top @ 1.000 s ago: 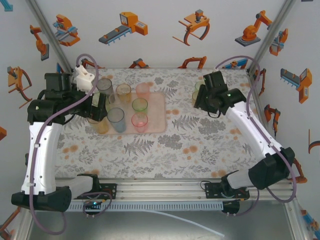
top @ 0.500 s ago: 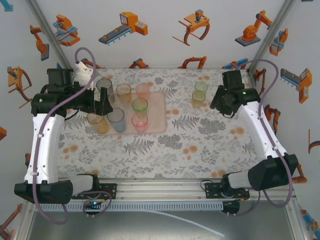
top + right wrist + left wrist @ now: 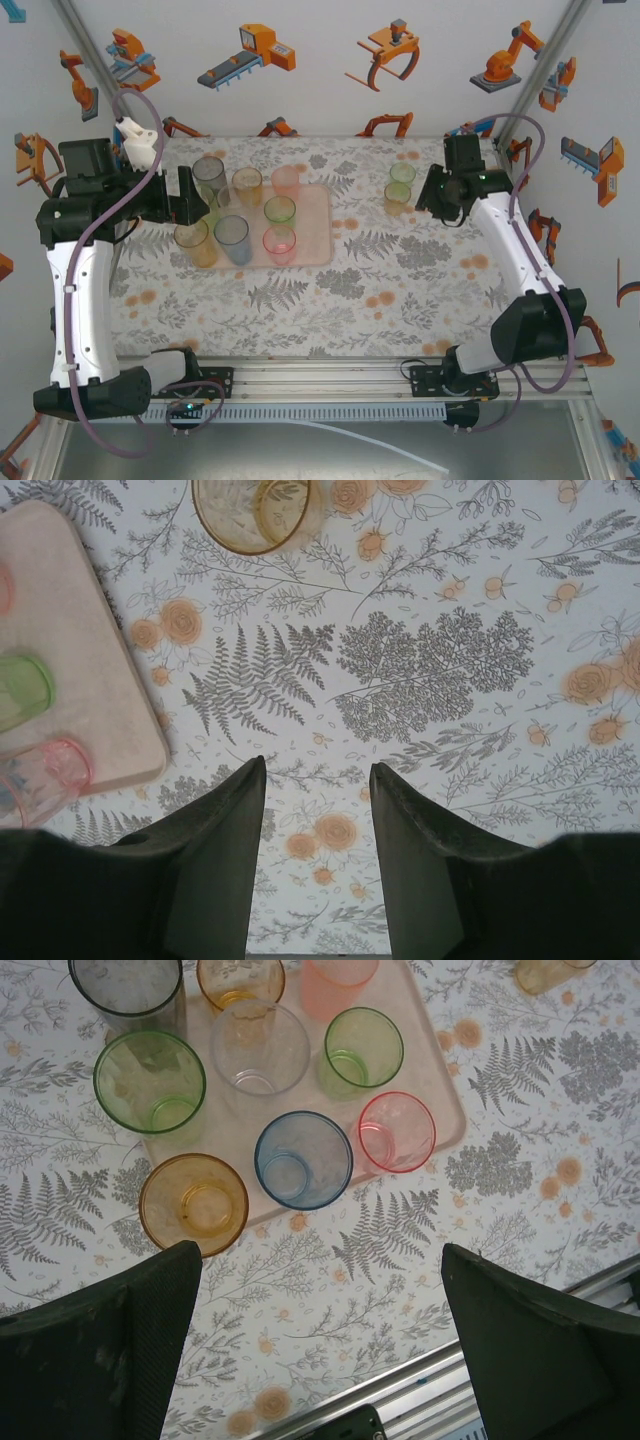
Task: Place the glasses into the tray
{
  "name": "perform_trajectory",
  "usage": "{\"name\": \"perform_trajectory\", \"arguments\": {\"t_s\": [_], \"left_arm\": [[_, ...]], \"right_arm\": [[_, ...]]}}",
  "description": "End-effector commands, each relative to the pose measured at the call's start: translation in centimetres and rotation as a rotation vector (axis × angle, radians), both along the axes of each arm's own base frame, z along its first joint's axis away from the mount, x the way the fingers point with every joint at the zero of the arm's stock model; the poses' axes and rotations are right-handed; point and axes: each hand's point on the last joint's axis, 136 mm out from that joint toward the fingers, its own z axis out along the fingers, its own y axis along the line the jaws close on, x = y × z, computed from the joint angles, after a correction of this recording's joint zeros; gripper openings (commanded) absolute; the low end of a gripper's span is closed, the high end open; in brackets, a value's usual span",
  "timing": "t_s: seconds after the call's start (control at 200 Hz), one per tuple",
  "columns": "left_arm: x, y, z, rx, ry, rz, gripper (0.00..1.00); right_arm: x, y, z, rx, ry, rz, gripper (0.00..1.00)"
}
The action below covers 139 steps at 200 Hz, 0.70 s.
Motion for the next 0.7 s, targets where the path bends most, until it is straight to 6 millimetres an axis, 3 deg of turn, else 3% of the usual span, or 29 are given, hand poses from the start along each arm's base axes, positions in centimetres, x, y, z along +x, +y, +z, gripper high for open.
{"name": "perform_trajectory", "arguments": {"t_s": [0.0,0.335,0.691], "left_arm": [[-0.5,-0.4,-0.2,-0.046,0.019,-0.022,0.97],[-0.7,0.1,-1.4,-0.06,0.042,-0.008,0.97],[-0.4,0.5,-1.6,-0.089,0.057,0.006,0.97]], "right_arm": [[1.3,0.3,-0.6,0.012,-0.01,0.013,0.45],[3.8,0.3,-1.8,-0.052,-0.007,0.054,0.46],[8.3,0.7,-3.9,-0.081,0.014,0.06,0.46]]}}
